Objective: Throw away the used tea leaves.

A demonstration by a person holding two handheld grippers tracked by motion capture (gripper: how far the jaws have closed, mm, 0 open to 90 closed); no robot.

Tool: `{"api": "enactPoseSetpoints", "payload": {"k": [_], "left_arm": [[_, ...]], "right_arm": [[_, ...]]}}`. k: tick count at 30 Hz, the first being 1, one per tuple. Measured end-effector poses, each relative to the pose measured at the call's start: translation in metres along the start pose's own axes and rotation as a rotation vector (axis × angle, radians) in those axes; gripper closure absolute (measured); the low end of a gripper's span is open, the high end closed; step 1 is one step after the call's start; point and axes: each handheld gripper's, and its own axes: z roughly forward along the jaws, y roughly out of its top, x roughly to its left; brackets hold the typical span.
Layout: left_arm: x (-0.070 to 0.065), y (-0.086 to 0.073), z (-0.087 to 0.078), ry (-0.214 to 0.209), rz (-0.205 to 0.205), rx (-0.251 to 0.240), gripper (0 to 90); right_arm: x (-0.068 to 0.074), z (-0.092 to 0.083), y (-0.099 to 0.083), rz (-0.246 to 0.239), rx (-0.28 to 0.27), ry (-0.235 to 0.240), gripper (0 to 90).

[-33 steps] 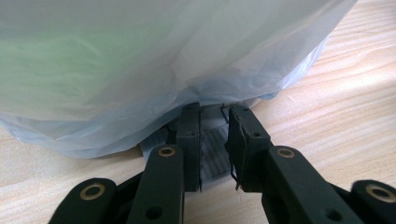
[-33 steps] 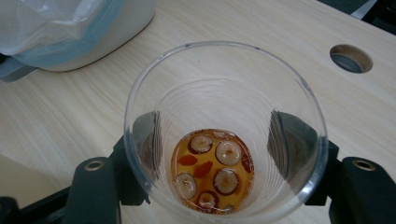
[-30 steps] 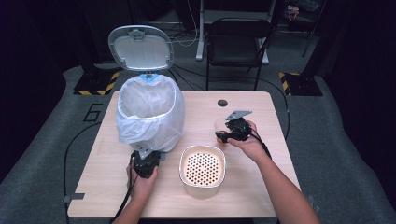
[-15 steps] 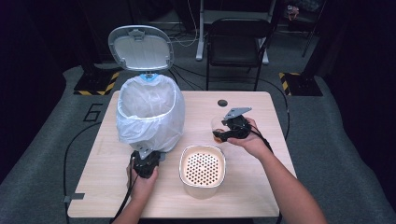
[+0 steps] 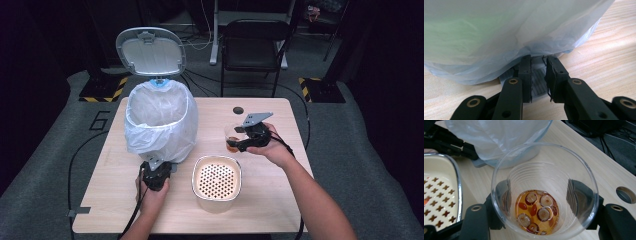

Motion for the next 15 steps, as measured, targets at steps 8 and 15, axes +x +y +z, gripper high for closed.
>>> {"api": "enactPoseSetpoints", "payload": {"k": [8,15], "left_arm": [[0.000,0.000,0.000,0.000,0.005,0.003,74.9],[0.000,0.000,0.000,0.000,0.006,0.003,74.8]], "right_arm": [[0.003,-0.009,0.005,-0.075,-0.023,0.028,36.7],[0.009,-0.018,0.012,-0.131,-0.066,0.003,36.7]]}}
